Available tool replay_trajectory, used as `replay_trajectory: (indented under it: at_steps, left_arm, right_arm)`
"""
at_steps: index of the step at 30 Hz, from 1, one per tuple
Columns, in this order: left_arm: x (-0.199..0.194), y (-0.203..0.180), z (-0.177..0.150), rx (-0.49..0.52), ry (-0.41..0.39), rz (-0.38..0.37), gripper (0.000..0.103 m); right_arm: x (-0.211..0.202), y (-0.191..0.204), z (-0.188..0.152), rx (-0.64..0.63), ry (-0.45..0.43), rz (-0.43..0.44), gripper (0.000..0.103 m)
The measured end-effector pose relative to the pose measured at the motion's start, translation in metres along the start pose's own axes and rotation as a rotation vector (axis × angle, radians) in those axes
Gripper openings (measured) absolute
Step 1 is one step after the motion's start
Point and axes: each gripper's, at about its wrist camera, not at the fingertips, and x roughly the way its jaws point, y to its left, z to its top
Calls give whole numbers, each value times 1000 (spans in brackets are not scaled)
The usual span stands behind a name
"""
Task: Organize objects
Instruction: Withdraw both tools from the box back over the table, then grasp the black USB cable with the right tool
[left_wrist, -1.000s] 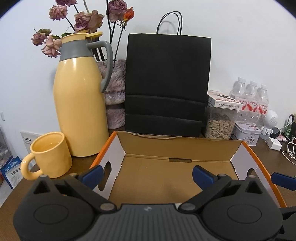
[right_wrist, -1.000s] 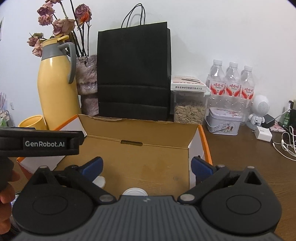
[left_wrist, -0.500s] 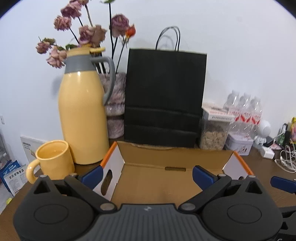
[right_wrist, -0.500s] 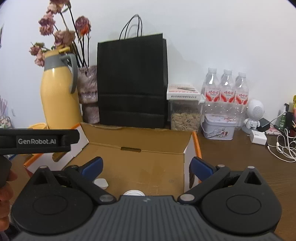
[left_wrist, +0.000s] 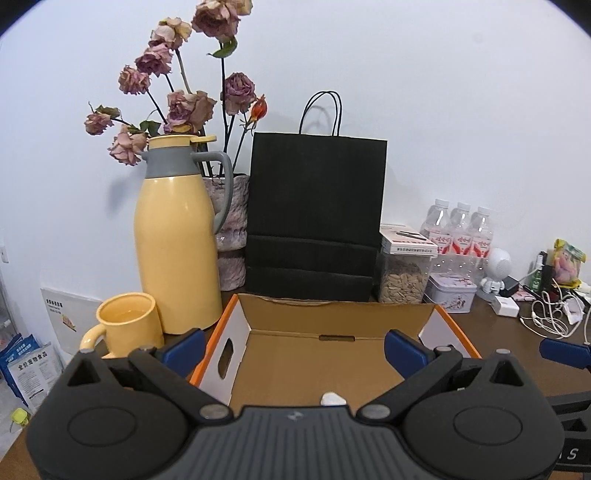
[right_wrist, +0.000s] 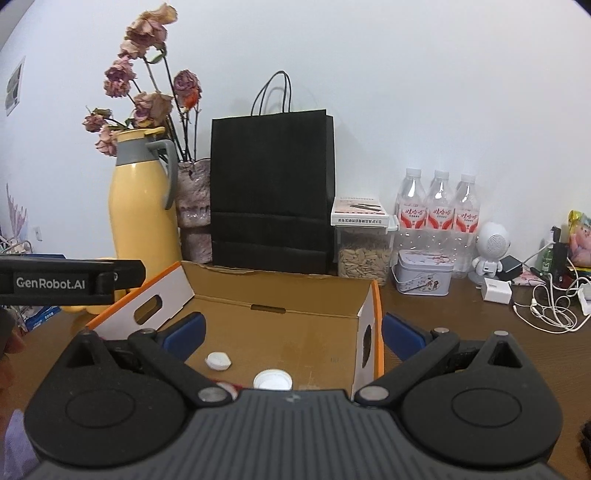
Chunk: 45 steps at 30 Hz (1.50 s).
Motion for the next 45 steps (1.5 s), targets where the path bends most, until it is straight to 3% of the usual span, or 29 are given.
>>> replay_trajectory:
  at_steps: [24, 45]
  left_arm:
    - [-115, 23, -57, 48, 40, 11, 103]
    - [-159, 49, -144, 84, 173, -49, 103]
  right_arm:
    - [-109, 20, -53, -52, 34, 17, 103]
    - [-152, 44, -124, -119, 159, 49, 103]
